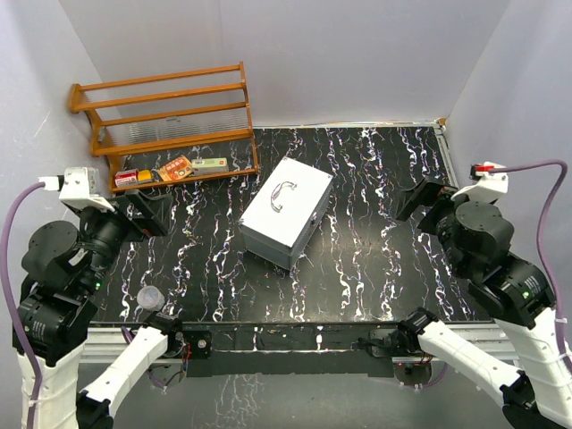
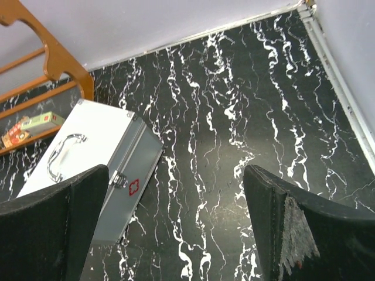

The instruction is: Organize the medicine kit

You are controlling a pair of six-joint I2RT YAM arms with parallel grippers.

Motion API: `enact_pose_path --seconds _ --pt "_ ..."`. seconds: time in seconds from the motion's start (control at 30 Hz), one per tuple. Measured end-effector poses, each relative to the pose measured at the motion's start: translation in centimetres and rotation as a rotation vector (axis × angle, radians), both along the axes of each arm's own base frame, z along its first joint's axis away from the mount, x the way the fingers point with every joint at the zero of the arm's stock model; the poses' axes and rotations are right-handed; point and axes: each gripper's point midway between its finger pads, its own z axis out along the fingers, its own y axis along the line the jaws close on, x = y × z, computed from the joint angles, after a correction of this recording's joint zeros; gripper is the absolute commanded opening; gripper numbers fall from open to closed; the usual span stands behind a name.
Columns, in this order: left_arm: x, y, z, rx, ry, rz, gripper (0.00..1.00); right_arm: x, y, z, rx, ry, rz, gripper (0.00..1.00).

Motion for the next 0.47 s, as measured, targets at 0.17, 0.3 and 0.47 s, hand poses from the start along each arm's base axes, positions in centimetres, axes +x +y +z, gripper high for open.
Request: enact_pose_path --seconds 0.17,0.3,0.47 --pt "-0.7 0.4 0.3 0.008 -0.001 0.006 0.99 -1.0 -1.4 1.7 0.012 -0.051 -0.035 0.98" --pt "-0.8 0.4 -0.2 0.014 0.016 0.008 0.99 -1.5 -2.1 2.5 0.025 -0.078 -0.051 0.98" --pt "-0.7 0.5 -0.3 0.015 0.019 0.010 0.99 -1.5 -2.1 2.5 0.025 -0.079 -0.054 0.98"
